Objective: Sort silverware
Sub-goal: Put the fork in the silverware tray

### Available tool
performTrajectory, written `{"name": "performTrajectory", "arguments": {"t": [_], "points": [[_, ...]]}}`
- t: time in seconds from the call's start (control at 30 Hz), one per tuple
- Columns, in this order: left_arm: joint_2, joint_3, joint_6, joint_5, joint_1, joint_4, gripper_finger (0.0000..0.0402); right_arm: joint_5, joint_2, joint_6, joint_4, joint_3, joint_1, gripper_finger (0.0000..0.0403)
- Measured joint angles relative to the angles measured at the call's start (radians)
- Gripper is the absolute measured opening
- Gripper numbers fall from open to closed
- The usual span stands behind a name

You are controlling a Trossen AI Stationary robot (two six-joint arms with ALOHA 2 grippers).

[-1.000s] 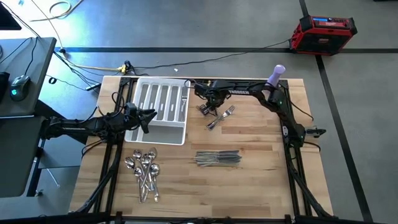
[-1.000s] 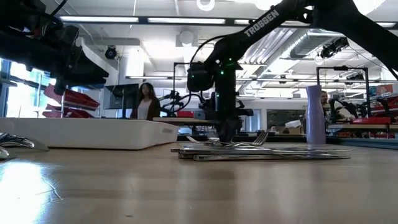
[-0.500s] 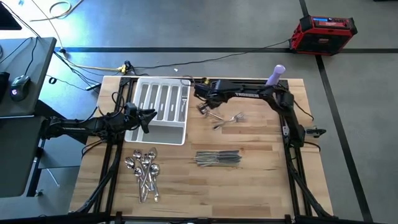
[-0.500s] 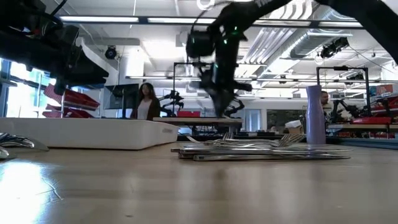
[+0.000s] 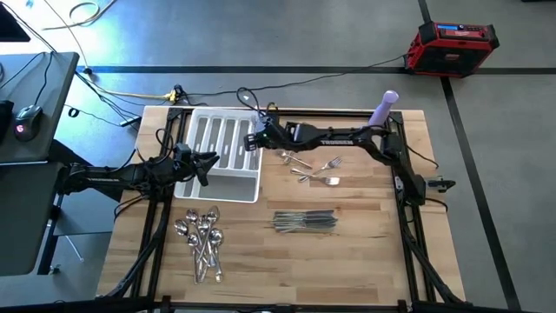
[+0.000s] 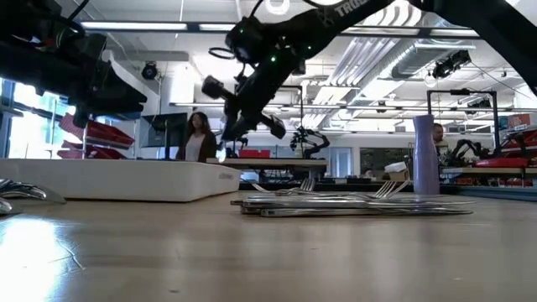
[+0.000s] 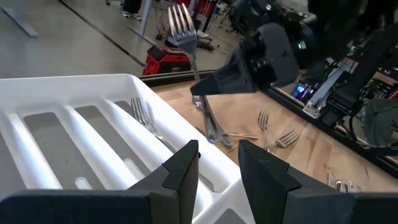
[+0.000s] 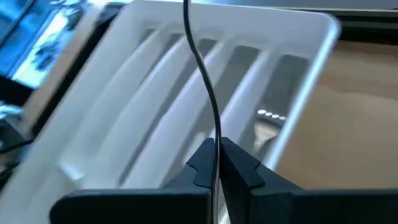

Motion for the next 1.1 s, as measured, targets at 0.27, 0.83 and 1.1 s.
{"name": "performTrajectory", "arguments": {"t": [0.27,0.83,1.1], "points": [[0.000,0.000,0.000,0.000,0.000,0.003,0.0097,0.026,0.048,0.048,0.040,0.000,0.021,0.0002],[0.000,0.000,0.000,0.000,0.000,-0.001,0.0097,0.051,0.061,0.047,-0.002,0.001,0.015,0.0000],[0.000,0.000,0.000,0.000,0.000,-0.002,0.0097,0.050,0.061,0.039,-0.005,0.001,0.015,0.0000]]}}
